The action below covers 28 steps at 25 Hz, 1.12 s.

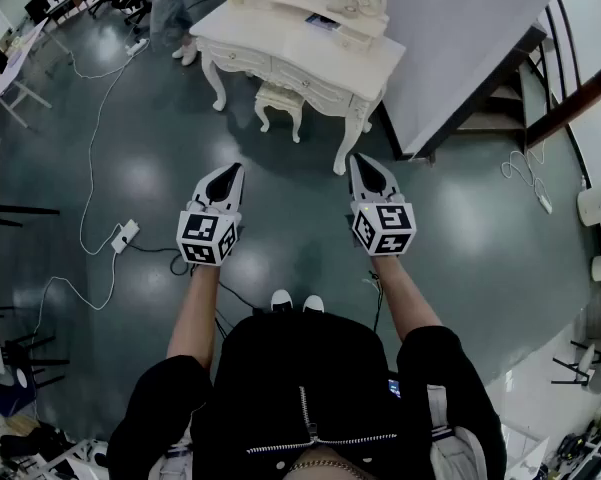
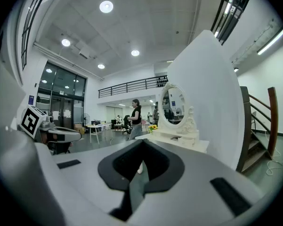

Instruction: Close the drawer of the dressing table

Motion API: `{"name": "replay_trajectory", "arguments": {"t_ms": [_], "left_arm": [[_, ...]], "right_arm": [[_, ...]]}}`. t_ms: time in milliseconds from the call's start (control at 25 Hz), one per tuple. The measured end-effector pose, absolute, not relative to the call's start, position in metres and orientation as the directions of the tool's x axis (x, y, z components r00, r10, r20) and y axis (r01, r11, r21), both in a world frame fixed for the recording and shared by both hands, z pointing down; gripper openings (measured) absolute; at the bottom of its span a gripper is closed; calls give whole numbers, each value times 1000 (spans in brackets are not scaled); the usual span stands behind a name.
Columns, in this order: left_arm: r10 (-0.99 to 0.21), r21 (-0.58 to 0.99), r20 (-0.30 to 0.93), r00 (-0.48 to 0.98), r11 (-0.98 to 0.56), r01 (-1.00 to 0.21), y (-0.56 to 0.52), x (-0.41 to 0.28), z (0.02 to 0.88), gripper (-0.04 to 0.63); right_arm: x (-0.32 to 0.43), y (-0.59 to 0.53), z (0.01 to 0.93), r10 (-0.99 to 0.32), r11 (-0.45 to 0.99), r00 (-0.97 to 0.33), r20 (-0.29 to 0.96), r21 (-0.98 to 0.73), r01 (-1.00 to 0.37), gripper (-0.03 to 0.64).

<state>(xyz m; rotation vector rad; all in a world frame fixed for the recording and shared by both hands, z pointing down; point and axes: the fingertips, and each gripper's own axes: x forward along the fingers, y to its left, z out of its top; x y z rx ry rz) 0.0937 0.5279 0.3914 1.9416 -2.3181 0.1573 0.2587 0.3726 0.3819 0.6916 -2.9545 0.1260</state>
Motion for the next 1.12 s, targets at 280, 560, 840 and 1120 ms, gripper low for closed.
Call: {"name": "replay_trajectory", "arguments": {"t_ms": [280,560,840,1120], "left_arm": [[-976,-1,158,-152,154,-988,522,89,397,21],[-979,4,161,-128,131,-991,518,70,405,21],[-982,12,168,-89,92,-996,510,48,412,21],[-983,21,174,-63,68,-997,474,31,419,20]], "right_arm": [[250,373,384,-435,894,-893,110,-63,-444,5],[228,372,389,-454,885,-884,112,-55,-462,6],[212,368,393,-492,862,-862,123,-68,-502,6],[195,334,398,-518,846,-846,125,-70,-529,6]]}}
